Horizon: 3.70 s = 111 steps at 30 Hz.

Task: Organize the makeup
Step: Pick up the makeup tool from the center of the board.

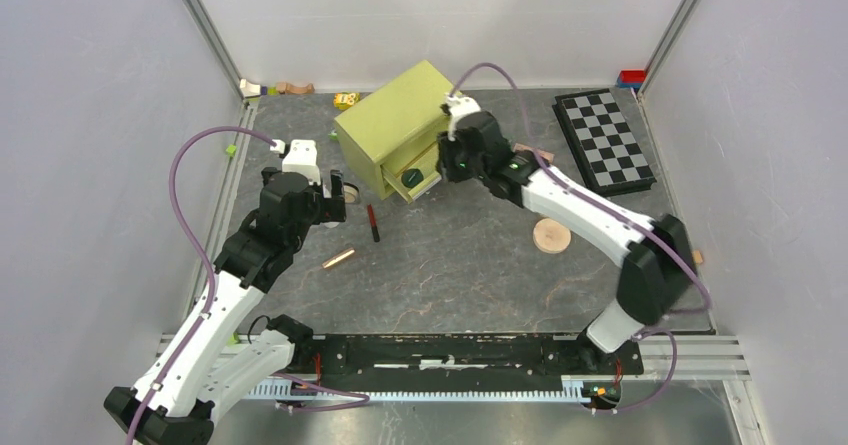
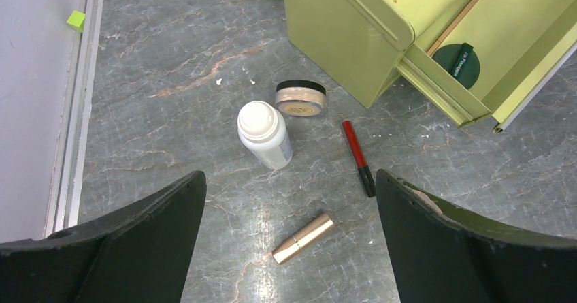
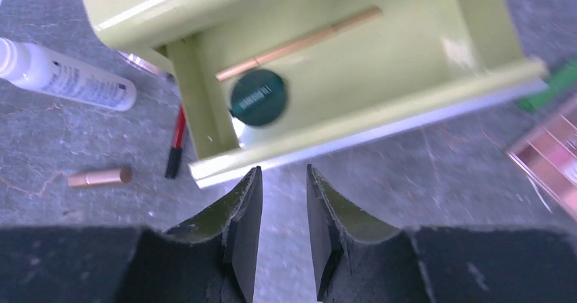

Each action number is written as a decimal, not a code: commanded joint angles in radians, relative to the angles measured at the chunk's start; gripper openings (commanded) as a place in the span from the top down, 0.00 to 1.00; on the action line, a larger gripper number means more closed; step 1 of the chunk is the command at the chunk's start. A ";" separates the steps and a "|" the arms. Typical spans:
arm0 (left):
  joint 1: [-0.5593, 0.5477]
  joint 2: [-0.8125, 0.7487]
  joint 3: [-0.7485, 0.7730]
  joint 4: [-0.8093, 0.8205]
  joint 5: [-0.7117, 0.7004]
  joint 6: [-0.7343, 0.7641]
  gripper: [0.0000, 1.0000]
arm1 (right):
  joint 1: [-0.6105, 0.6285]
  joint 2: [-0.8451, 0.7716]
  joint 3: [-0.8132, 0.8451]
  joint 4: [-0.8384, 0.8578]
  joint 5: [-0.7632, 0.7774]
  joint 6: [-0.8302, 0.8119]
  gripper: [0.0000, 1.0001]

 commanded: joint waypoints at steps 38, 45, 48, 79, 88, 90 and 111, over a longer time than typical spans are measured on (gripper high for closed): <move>0.004 0.015 0.002 0.039 0.037 -0.040 0.00 | -0.598 -0.854 -1.026 -0.031 0.074 0.348 0.51; 0.004 0.018 0.002 0.039 0.038 -0.038 0.00 | -0.762 -0.828 -1.116 0.114 -0.130 0.317 0.53; 0.004 0.018 0.002 0.038 0.038 -0.038 0.00 | -0.807 -0.815 -1.137 0.171 -0.201 0.309 0.54; 0.004 0.021 0.001 0.039 0.044 -0.035 0.00 | -0.916 -0.672 -1.165 0.341 -0.301 0.267 0.67; 0.003 0.025 0.001 0.040 0.053 -0.037 0.00 | -0.922 -0.679 -1.165 0.357 -0.317 0.252 0.83; 0.004 0.028 0.003 0.041 0.058 -0.037 0.00 | -0.923 -0.687 -1.152 0.349 -0.319 0.241 0.91; 0.004 0.024 0.005 0.040 0.060 -0.035 0.00 | -0.921 -0.954 -0.805 0.005 0.049 0.145 1.00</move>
